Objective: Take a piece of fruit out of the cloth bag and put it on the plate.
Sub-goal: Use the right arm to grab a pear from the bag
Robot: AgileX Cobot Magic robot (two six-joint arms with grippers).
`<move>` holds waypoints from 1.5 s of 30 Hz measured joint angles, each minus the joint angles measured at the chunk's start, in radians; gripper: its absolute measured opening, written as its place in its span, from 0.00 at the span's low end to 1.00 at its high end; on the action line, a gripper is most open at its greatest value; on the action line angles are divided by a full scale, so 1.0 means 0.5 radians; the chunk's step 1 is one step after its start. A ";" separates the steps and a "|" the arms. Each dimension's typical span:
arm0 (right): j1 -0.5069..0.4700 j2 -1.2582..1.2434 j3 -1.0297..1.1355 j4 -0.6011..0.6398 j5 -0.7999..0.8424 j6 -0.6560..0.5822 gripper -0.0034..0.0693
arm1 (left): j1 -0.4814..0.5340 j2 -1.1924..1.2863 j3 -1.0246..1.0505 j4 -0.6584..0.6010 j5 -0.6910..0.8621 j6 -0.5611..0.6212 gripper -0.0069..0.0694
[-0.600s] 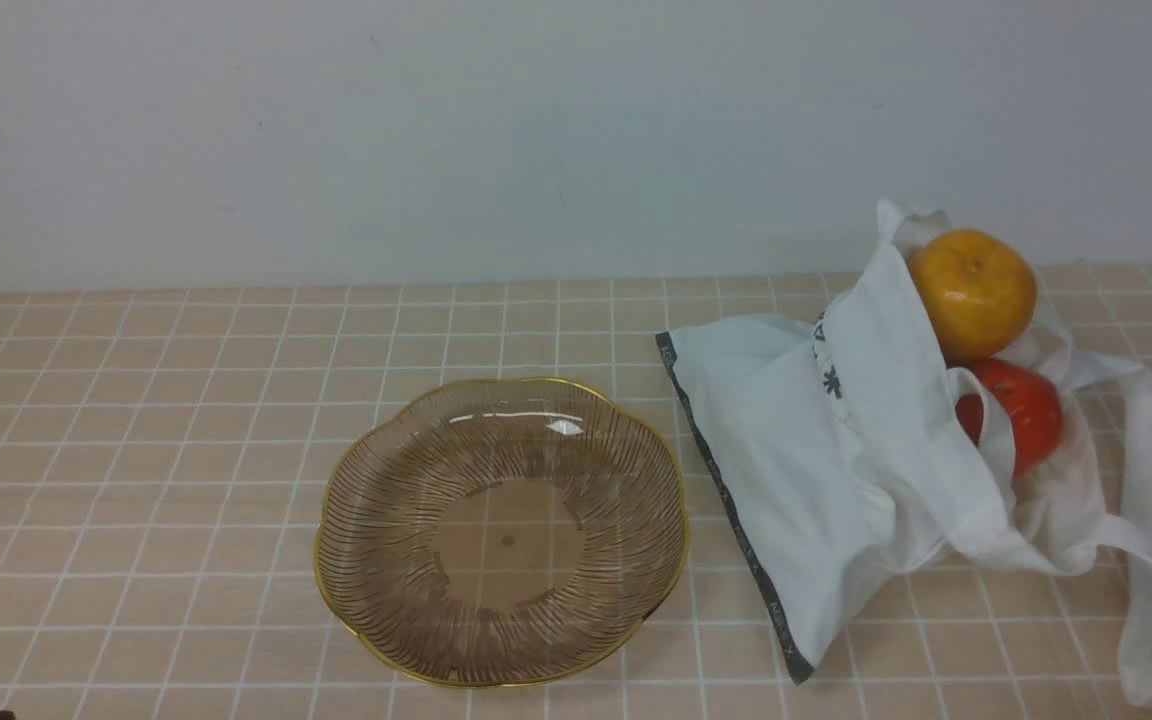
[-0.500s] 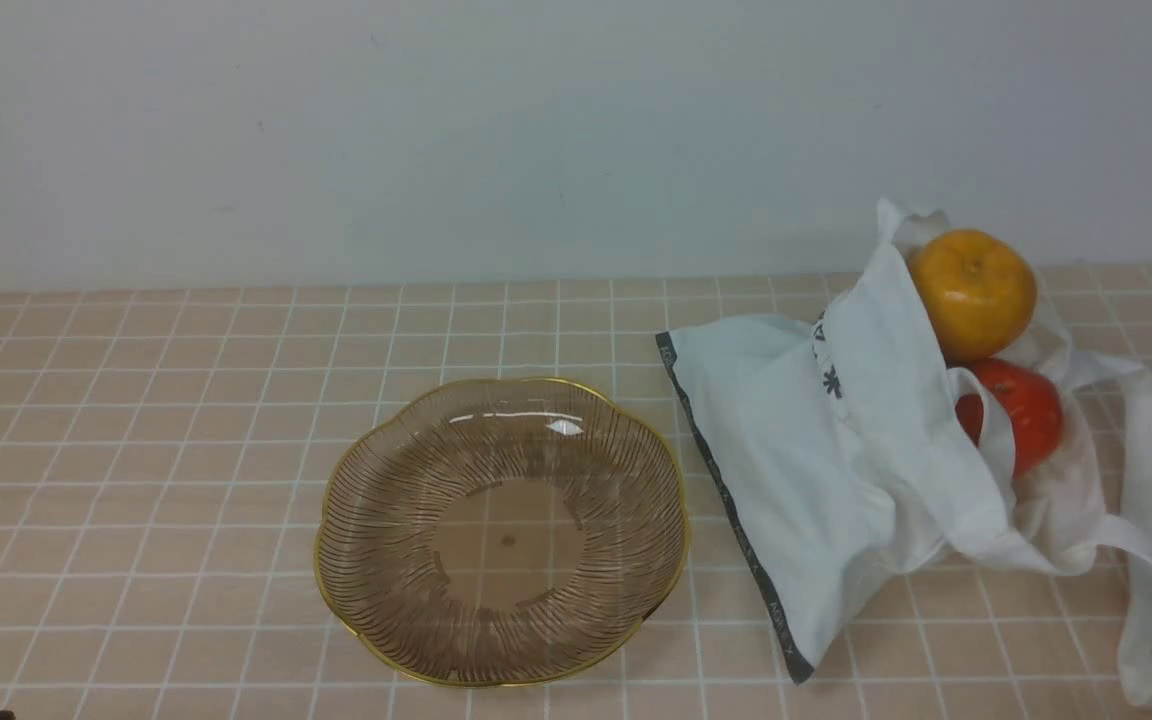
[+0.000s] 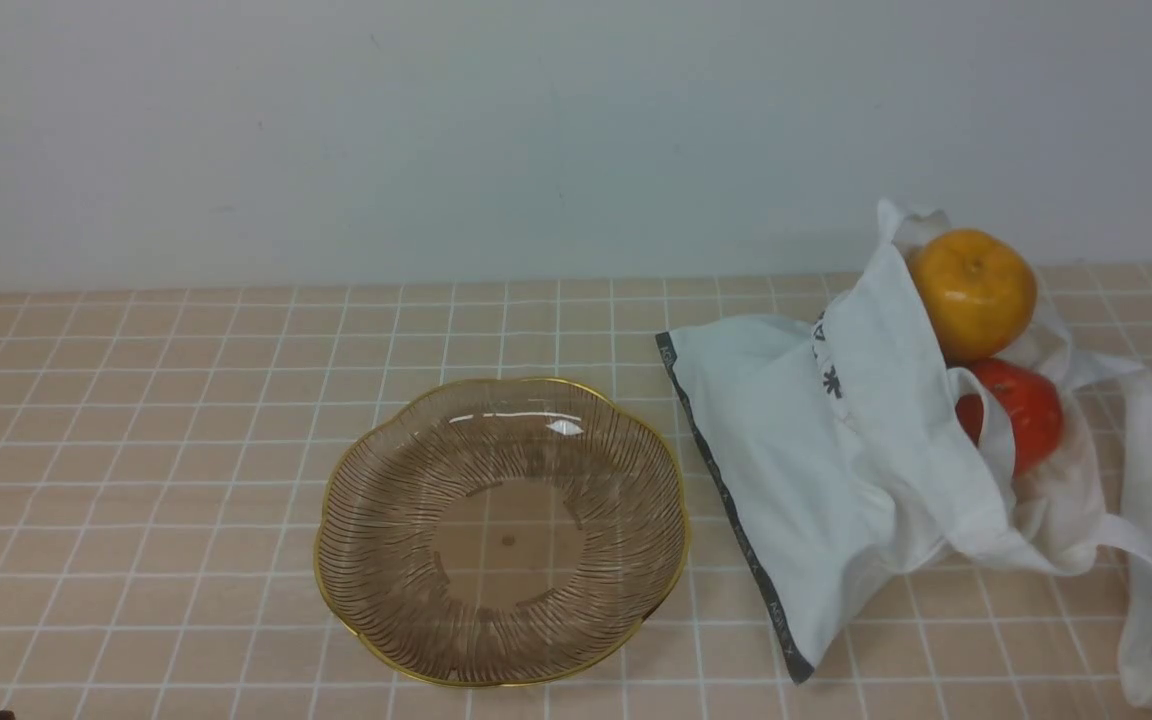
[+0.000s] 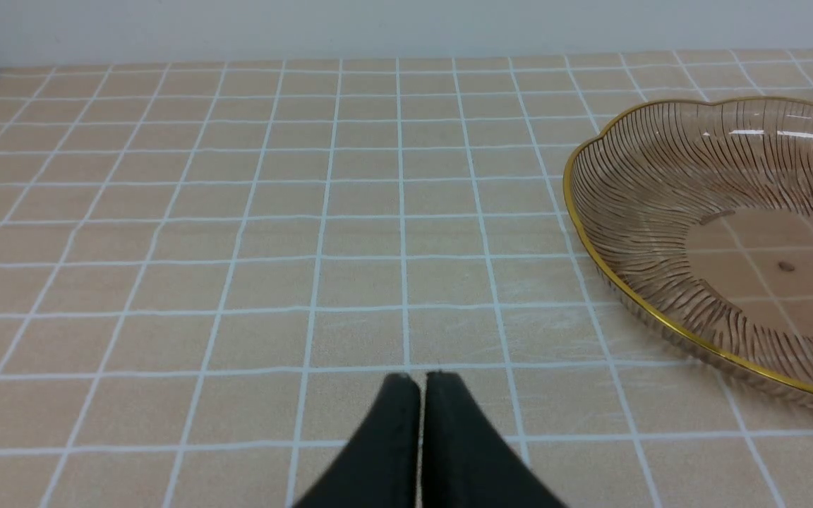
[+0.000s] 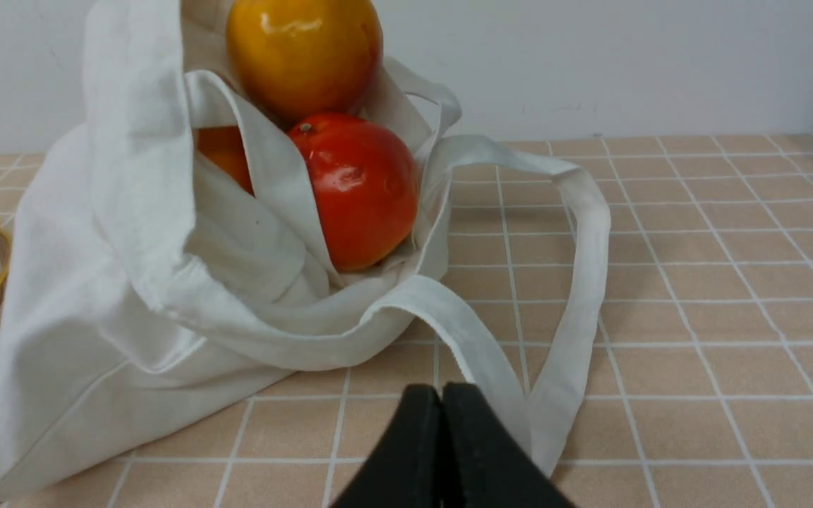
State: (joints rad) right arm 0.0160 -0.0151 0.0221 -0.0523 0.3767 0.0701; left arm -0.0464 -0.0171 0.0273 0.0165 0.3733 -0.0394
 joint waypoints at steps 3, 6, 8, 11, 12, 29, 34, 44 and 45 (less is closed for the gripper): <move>0.000 0.000 0.000 0.000 0.000 0.000 0.02 | 0.000 0.000 0.000 0.000 0.000 0.000 0.08; 0.000 0.000 0.000 0.000 0.000 0.000 0.02 | 0.000 0.000 0.000 0.000 0.000 0.000 0.08; 0.000 0.000 0.000 0.000 0.000 0.000 0.02 | 0.000 0.000 0.000 0.000 0.000 0.000 0.08; 0.000 0.000 0.000 0.000 0.000 0.000 0.02 | 0.000 0.000 0.000 0.000 0.000 0.000 0.08; 0.000 0.000 0.000 0.000 0.000 0.000 0.02 | 0.000 0.000 0.000 0.000 0.000 0.000 0.08; -0.011 0.000 0.015 0.958 -0.630 0.379 0.02 | 0.000 0.000 0.000 0.000 0.000 0.000 0.08; 0.000 0.000 -0.036 0.994 -0.753 0.359 0.02 | -0.002 0.000 0.000 0.000 0.000 0.000 0.08; 0.036 1.041 -1.293 0.738 0.233 -0.044 0.02 | -0.004 0.000 0.000 0.000 0.000 0.000 0.08; 0.038 1.272 -1.451 0.730 0.415 -0.140 0.02 | -0.004 0.000 0.000 0.000 0.000 0.000 0.08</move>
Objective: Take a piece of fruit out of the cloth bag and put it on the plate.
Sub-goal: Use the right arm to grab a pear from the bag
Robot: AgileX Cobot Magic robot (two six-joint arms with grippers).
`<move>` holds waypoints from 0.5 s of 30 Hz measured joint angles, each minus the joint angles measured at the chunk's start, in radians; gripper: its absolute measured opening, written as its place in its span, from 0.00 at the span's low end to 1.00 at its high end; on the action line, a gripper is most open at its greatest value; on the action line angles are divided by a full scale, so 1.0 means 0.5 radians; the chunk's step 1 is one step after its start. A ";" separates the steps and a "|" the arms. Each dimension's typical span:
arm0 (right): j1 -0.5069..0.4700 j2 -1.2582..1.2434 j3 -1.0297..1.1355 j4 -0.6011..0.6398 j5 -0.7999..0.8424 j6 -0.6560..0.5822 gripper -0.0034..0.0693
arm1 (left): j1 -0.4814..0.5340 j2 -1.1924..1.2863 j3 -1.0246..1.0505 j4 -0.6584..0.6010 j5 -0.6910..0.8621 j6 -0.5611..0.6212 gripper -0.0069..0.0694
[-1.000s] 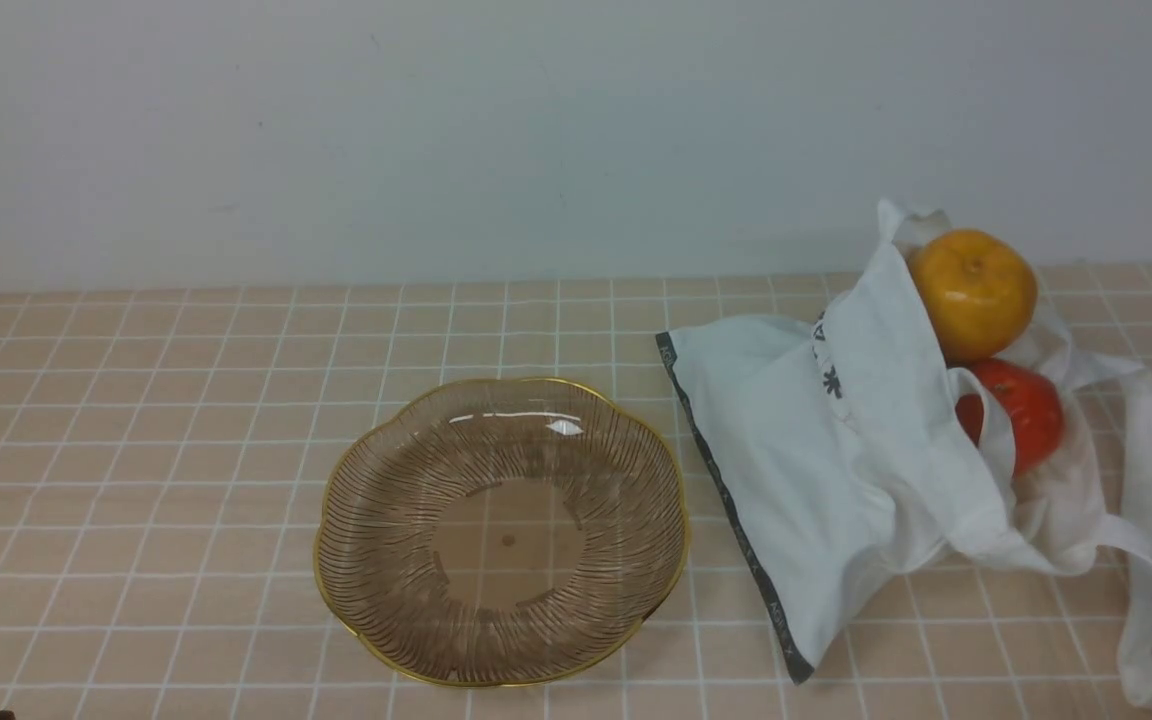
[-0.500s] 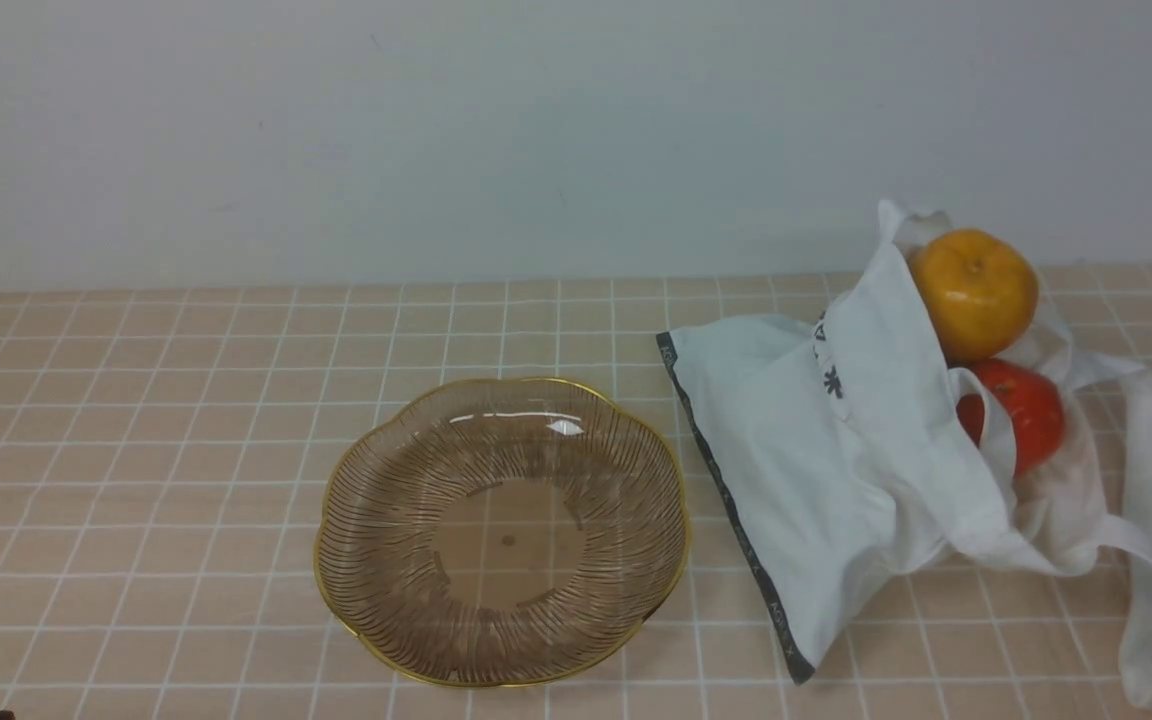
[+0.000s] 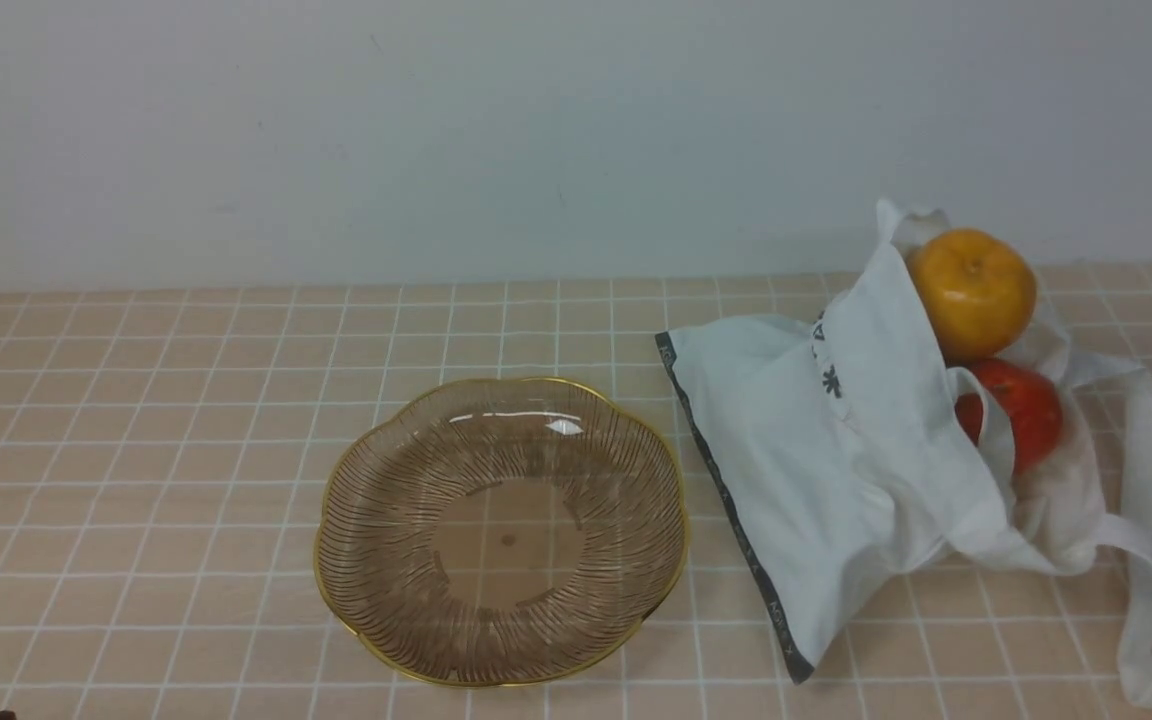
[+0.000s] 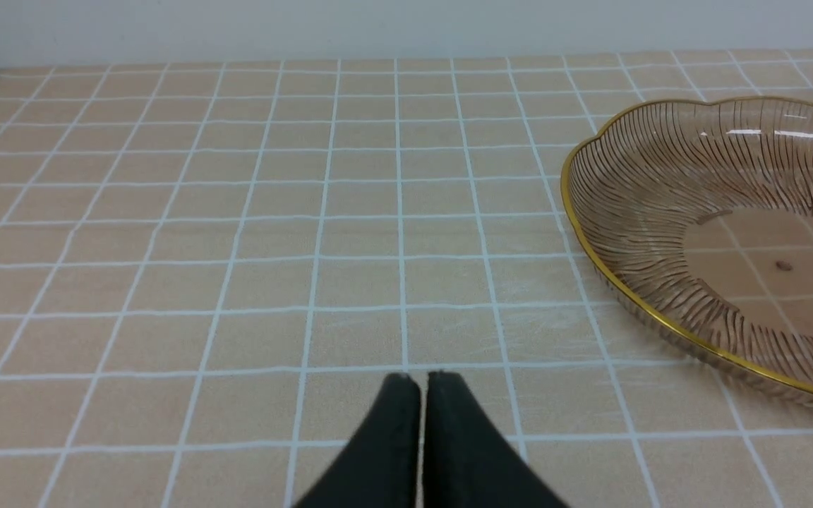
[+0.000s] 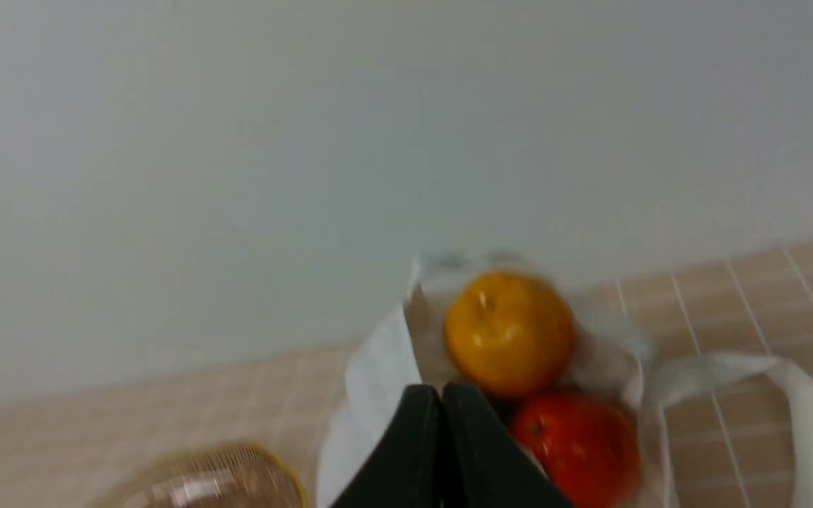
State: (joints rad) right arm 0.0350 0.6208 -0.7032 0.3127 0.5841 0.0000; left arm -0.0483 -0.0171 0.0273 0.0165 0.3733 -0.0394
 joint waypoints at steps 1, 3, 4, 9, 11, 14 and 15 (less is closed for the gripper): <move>0.002 0.157 -0.127 -0.002 0.138 -0.077 0.02 | 0.000 0.000 0.000 0.000 0.000 0.000 0.08; 0.002 0.443 -0.389 -0.011 0.390 -0.203 0.02 | 0.000 0.000 0.000 0.000 0.000 0.000 0.08; 0.002 0.572 -0.497 -0.016 0.473 -0.248 0.02 | 0.000 0.000 0.000 0.000 0.000 0.000 0.08; 0.002 0.986 -0.816 -0.033 0.614 -0.310 0.03 | 0.000 0.000 0.000 0.000 0.000 0.000 0.08; 0.002 1.140 -0.933 -0.048 0.624 -0.315 0.04 | 0.000 0.000 0.000 0.000 0.000 0.000 0.08; 0.002 1.329 -1.034 -0.060 0.607 -0.315 0.10 | 0.000 0.000 0.000 0.000 0.000 0.000 0.08; 0.002 1.397 -1.060 -0.065 0.586 -0.320 0.13 | 0.000 0.000 0.000 0.000 0.000 0.000 0.08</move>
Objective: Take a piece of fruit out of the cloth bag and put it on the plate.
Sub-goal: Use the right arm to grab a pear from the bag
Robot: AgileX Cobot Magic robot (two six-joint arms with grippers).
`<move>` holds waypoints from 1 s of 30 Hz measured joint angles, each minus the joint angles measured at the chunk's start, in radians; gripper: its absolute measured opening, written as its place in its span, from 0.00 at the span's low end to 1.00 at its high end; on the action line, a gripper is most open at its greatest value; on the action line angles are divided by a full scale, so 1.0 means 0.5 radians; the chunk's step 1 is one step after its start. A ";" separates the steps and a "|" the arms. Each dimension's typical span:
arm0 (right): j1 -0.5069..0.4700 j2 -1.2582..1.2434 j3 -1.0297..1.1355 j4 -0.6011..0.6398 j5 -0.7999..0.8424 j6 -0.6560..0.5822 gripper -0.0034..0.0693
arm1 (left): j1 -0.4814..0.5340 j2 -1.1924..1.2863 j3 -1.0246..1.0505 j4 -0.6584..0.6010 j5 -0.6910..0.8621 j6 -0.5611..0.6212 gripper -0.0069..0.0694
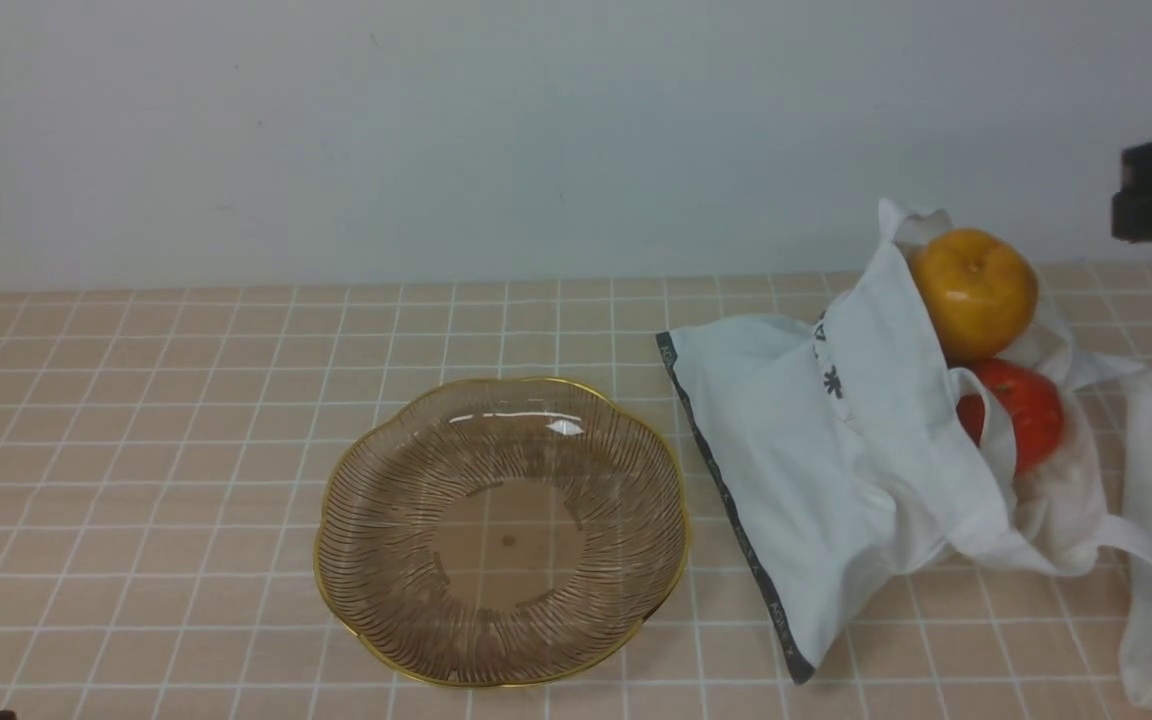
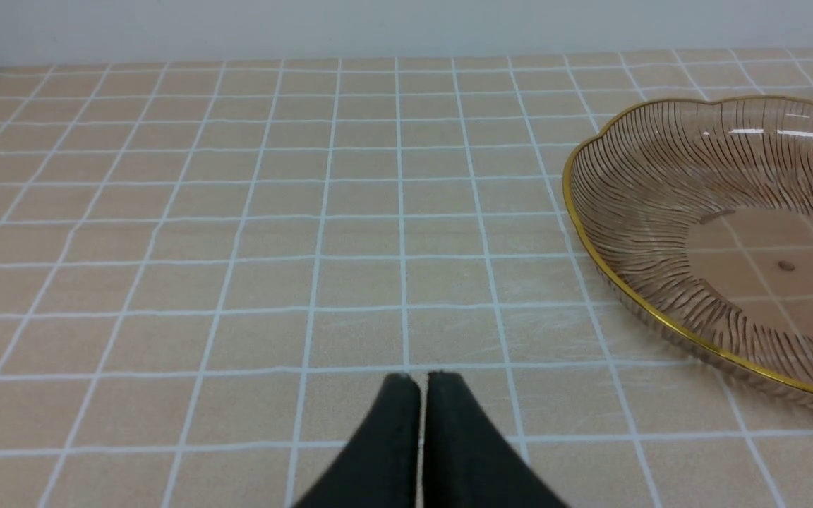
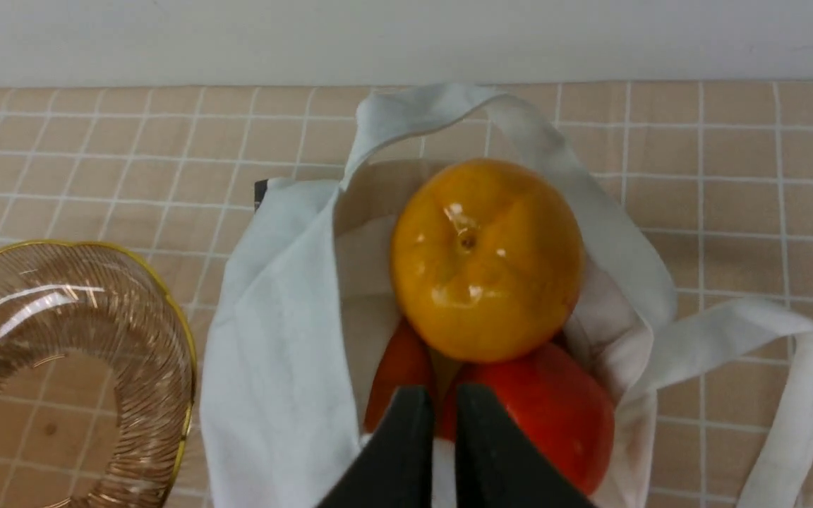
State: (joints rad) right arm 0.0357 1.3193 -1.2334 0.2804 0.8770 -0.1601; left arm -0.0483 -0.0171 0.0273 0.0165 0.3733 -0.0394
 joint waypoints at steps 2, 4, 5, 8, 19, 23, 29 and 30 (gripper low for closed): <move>0.000 0.112 -0.040 -0.007 -0.039 -0.016 0.21 | 0.000 0.000 0.000 0.000 0.000 0.000 0.08; 0.000 0.222 -0.077 -0.012 -0.079 -0.047 0.33 | 0.000 0.000 0.000 0.000 0.000 0.000 0.08; 0.000 0.222 -0.077 -0.012 -0.079 -0.047 0.33 | 0.000 0.000 0.000 0.000 0.000 0.000 0.08; 0.000 0.393 -0.126 0.004 -0.149 -0.068 0.59 | 0.000 0.000 0.000 0.000 0.000 0.000 0.08; 0.000 0.821 -0.254 0.030 -0.325 0.041 1.00 | 0.000 0.000 0.000 0.000 0.000 0.000 0.08; 0.000 0.904 -0.272 0.108 -0.329 0.053 1.00 | 0.000 0.000 0.000 0.000 0.000 0.000 0.08; 0.000 0.926 -0.276 0.202 -0.292 0.053 0.84 | 0.000 0.000 0.000 0.000 0.000 0.000 0.08; 0.000 0.926 -0.276 0.202 -0.292 0.053 0.84 | 0.000 0.000 0.000 0.000 0.000 0.000 0.08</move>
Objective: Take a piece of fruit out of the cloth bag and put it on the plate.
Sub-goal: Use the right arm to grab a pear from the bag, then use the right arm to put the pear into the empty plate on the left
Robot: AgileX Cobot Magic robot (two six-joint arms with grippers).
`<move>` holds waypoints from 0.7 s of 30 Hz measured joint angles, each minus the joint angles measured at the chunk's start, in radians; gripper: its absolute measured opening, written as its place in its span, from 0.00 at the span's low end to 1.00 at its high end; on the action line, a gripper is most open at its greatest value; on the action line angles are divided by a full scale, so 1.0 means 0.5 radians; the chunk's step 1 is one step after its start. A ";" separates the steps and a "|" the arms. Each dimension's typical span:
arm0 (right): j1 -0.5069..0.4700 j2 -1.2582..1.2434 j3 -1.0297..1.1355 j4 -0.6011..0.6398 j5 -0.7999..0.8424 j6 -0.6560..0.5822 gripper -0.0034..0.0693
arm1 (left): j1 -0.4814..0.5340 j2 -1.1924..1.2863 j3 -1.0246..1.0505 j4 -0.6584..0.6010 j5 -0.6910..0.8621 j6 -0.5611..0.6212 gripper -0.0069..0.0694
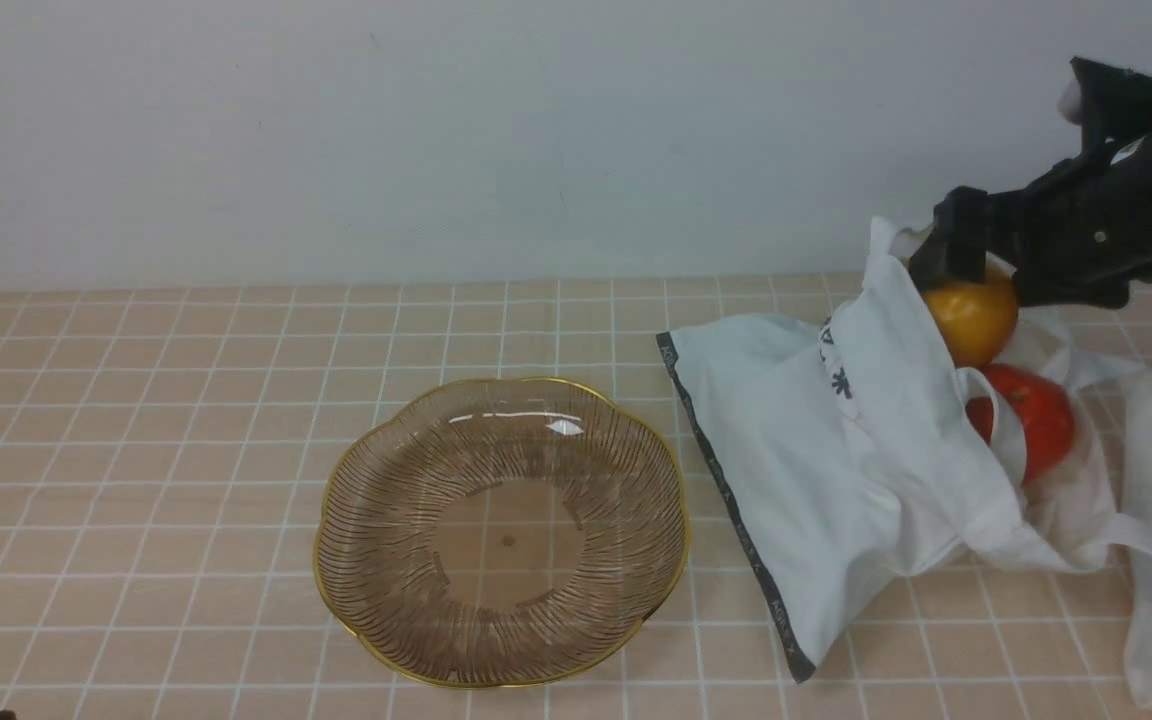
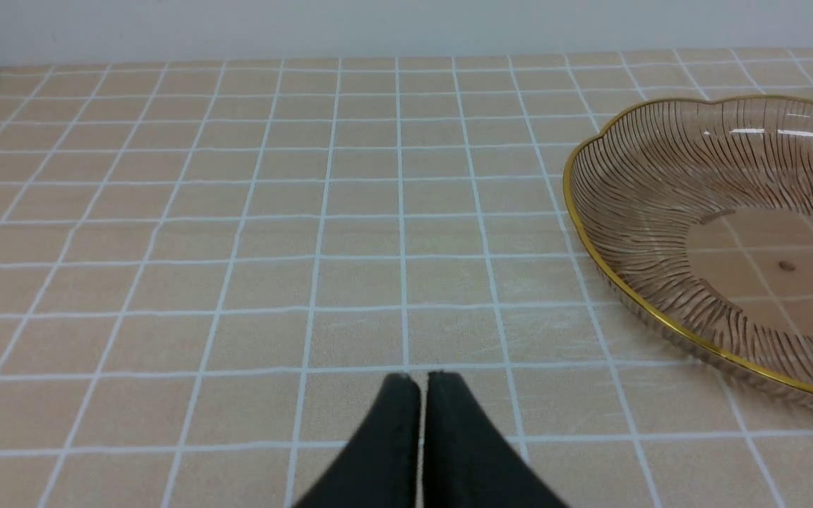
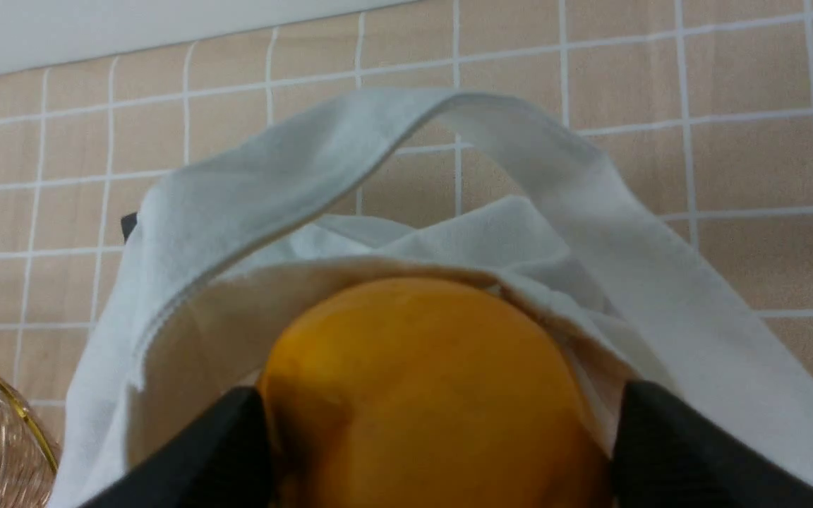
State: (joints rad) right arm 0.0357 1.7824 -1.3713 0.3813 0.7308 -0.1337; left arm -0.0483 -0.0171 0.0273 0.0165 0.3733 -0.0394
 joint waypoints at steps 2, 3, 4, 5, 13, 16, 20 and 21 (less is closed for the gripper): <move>0.000 0.000 0.000 0.012 0.007 0.000 0.75 | 0.000 0.000 0.000 0.000 0.000 0.000 0.08; 0.000 -0.003 0.000 0.012 0.011 0.000 0.76 | 0.000 0.000 0.000 0.000 0.000 0.000 0.08; 0.000 -0.005 0.000 0.012 0.016 0.000 0.76 | 0.000 0.000 0.000 0.000 0.000 0.000 0.08; 0.000 -0.010 0.000 0.012 0.019 0.000 0.76 | 0.000 0.000 0.000 0.000 0.000 0.000 0.08; 0.000 -0.223 0.000 -0.093 0.072 0.000 0.76 | 0.000 0.000 0.000 0.000 0.000 0.000 0.08; 0.000 -0.367 0.000 -0.176 0.103 0.017 0.76 | 0.000 0.000 0.000 0.000 0.000 0.000 0.08; 0.000 -0.569 0.000 -0.221 0.147 0.035 0.76 | 0.000 0.000 0.000 0.000 0.000 0.000 0.08; 0.000 -0.593 0.000 -0.221 0.148 0.035 0.76 | 0.000 0.000 0.000 0.000 0.000 0.000 0.08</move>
State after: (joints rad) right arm 0.0357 1.4861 -1.3713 0.2706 0.8050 -0.1160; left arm -0.0483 -0.0171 0.0273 0.0165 0.3733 -0.0394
